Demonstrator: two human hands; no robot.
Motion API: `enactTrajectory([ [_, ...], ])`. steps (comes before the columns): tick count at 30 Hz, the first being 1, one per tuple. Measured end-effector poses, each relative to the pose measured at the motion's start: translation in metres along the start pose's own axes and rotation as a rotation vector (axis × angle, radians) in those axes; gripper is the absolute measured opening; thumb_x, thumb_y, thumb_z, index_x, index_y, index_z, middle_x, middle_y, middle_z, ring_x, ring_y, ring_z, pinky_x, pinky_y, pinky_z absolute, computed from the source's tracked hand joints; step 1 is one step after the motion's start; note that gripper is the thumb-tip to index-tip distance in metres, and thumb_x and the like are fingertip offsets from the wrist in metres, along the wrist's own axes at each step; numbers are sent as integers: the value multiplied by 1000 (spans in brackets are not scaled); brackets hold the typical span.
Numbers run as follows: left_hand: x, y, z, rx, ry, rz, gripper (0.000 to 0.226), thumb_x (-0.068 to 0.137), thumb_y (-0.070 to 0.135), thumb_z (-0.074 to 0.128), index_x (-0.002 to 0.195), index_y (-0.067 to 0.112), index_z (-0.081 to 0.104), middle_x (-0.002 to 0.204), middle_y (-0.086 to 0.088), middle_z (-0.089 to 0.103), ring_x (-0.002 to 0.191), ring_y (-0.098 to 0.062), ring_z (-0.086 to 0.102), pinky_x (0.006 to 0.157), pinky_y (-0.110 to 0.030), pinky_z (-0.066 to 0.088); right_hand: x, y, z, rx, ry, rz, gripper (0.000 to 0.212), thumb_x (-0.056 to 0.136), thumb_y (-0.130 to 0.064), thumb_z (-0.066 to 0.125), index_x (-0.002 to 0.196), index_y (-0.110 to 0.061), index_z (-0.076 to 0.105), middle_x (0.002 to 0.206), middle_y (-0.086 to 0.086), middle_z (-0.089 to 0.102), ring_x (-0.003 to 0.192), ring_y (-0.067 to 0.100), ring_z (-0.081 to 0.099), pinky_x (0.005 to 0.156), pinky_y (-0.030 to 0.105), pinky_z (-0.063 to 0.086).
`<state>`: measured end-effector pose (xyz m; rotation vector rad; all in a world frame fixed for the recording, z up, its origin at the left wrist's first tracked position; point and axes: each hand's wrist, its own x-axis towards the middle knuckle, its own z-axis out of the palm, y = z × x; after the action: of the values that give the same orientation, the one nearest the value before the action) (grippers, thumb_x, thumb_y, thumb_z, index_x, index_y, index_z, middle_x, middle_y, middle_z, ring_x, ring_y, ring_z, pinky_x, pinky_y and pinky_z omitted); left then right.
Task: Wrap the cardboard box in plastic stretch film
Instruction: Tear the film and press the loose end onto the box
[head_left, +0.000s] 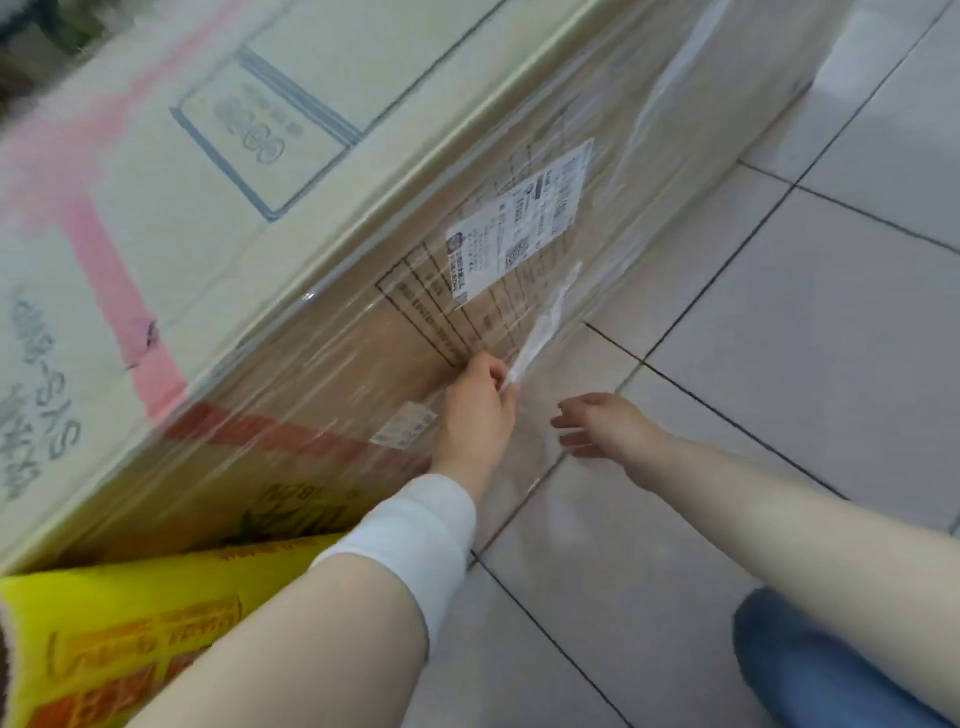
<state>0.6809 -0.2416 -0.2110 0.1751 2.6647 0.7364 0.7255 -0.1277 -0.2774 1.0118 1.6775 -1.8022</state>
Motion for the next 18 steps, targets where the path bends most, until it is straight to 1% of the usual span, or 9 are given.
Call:
enactTrajectory([
  [2, -6, 3, -10, -121, -8, -18, 2, 93, 13, 51, 94, 15, 52, 87, -1, 57, 74, -20, 61, 67, -31, 53, -15, -4, 3, 126, -3, 45, 35, 99, -20, 44, 128, -1, 50, 126, 16, 61, 70, 19, 57, 62, 25, 46],
  [4, -14, 7, -18, -205, -21, -35, 9, 94, 7, 45, 92, 16, 48, 85, -1, 55, 63, -15, 55, 52, -23, 48, -28, -5, 11, 213, -12, 75, 40, 101, -28, 40, 131, -2, 47, 129, 17, 59, 90, 29, 62, 75, 32, 51],
  [5, -18, 9, -20, -214, -28, -40, 13, 93, 4, 42, 96, 16, 47, 89, -3, 54, 66, -17, 53, 49, -22, 44, -35, -4, 17, 241, -16, 96, 44, 101, -33, 37, 132, -3, 46, 129, 16, 58, 100, 32, 62, 84, 35, 51],
  [6, -20, 10, -21, -208, -32, -18, 16, 92, 3, 41, 102, 15, 45, 93, -6, 54, 71, -18, 52, 51, -24, 40, -39, -2, 25, 283, -30, 100, 48, 101, -40, 36, 130, -5, 47, 126, 16, 59, 101, 32, 61, 88, 37, 50],
  [8, -19, 10, -19, -165, -70, 59, 22, 90, 8, 50, 107, 17, 41, 97, -7, 52, 77, -19, 51, 58, -26, 37, -46, 0, 42, 411, -87, 54, 53, 97, -54, 32, 114, -10, 55, 107, 10, 62, 85, 25, 59, 76, 35, 49],
  [11, -14, 4, -16, 6, -69, 175, 25, 84, 20, 65, 98, 20, 44, 101, 1, 50, 95, -17, 51, 73, -23, 36, -45, 15, 65, 648, -169, -76, 54, 94, -62, 26, 90, -19, 59, 87, 2, 61, 81, 19, 59, 72, 32, 48],
  [14, -15, -5, -20, 36, -29, 192, 22, 82, 16, 67, 100, 16, 54, 107, -1, 56, 103, -16, 52, 78, -20, 37, -54, 28, 62, 849, -211, -171, 52, 95, -58, 30, 98, -16, 60, 90, 4, 63, 85, 21, 61, 79, 39, 52],
  [16, -24, -11, -27, 71, -45, 209, 20, 82, 15, 67, 100, 14, 57, 100, 0, 58, 97, -15, 53, 78, -21, 38, -64, 33, 57, 780, -219, -227, 32, 96, -44, 44, 92, -17, 60, 85, 2, 62, 79, 18, 61, 76, 35, 54],
  [18, -31, -16, -37, 128, -40, 207, 13, 83, 16, 66, 91, 16, 57, 86, 4, 59, 84, -13, 55, 67, -20, 42, -68, 42, 58, 735, -189, -249, 18, 95, -24, 53, 81, -15, 57, 74, 2, 57, 68, 13, 57, 66, 26, 55],
])
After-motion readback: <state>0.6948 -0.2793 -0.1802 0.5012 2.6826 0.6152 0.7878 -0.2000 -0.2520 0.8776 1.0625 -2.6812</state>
